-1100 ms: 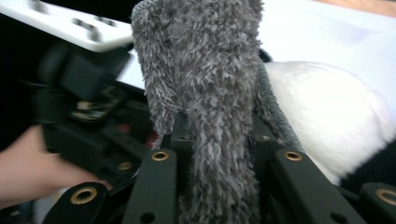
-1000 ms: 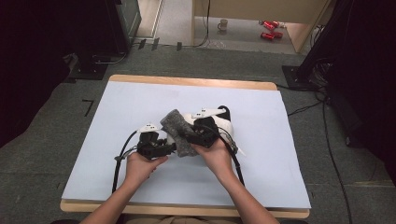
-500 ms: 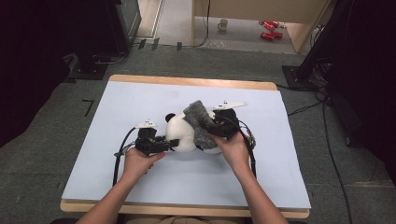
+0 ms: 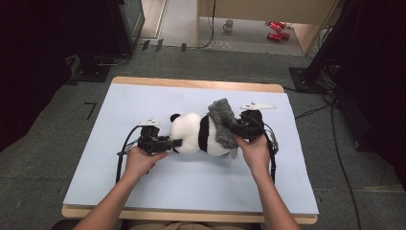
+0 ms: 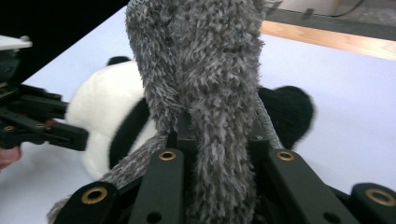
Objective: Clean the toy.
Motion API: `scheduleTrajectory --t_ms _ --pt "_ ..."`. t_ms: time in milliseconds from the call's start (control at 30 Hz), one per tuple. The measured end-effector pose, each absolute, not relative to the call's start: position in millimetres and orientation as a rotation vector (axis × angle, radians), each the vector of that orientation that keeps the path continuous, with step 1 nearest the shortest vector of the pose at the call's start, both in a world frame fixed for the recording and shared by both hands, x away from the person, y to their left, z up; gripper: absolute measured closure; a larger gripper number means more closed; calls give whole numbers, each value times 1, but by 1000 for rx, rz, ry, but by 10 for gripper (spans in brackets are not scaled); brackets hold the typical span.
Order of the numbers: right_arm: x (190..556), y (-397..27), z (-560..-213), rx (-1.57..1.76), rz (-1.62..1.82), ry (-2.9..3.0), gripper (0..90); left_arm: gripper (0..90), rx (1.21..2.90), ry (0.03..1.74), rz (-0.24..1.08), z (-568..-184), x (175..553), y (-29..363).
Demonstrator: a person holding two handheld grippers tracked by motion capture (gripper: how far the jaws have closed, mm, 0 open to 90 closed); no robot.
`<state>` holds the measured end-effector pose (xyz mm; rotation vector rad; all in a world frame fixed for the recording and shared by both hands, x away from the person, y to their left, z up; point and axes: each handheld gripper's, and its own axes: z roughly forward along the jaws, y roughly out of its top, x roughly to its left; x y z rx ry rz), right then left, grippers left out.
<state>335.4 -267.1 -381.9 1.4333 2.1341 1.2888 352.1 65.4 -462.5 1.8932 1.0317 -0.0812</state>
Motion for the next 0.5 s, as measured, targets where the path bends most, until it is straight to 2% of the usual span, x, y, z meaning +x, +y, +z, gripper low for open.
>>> scheduleTrajectory --t_ms 333,500 --pt "340 -302 -396 1571 1210 2058 758 563 1893 1059 -112 -464 355 68" --pt "337 -313 -387 1582 1245 2032 759 563 1912 1048 -90 -463 353 67"
